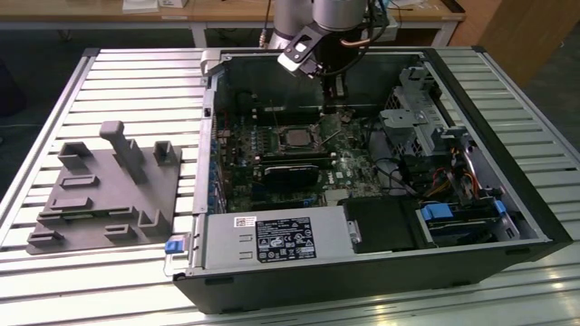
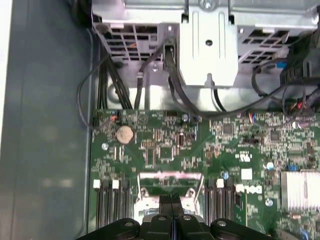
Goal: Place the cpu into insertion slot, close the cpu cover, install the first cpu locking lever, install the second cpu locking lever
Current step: 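Close the cpu cover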
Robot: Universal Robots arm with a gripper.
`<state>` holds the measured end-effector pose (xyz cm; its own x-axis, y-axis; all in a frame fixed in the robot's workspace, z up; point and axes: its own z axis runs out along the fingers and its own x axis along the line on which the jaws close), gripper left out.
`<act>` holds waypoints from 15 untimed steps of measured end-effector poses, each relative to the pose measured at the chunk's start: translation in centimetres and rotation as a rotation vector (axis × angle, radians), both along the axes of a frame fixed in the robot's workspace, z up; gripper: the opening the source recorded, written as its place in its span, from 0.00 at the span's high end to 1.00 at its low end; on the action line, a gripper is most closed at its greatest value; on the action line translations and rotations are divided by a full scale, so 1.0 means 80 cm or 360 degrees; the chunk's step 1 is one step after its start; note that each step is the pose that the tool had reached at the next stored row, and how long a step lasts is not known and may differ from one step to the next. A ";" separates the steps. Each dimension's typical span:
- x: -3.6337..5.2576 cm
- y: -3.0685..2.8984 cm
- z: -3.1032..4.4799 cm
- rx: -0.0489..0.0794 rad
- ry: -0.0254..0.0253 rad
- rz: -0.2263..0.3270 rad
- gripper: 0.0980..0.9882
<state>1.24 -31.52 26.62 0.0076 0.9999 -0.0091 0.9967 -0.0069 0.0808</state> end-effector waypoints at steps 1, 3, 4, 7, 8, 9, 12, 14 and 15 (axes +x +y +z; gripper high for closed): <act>0.003 0.0000 0.0000 0.0000 0.00002 0.0000 0.99; 0.009 0.0000 -0.0001 0.0000 0.00007 0.0000 0.99; 0.012 0.0000 -0.0001 0.0000 0.00010 0.0000 0.99; 0.021 0.0000 -0.0001 0.0000 0.00023 0.0000 0.99; 0.024 0.0000 -0.0001 0.0000 0.00028 0.0000 0.99; 0.027 0.0000 -0.0001 0.0000 0.00033 0.0000 0.99; 0.036 0.0000 -0.0001 0.0000 0.00047 0.0000 0.99; 0.041 0.0000 -0.0001 0.0000 0.00054 0.0000 0.99; 0.044 0.0000 -0.0001 0.0000 0.00057 0.0000 0.99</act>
<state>4.79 -31.52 26.61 0.0077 0.9999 -0.0089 0.9970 -0.0070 0.0772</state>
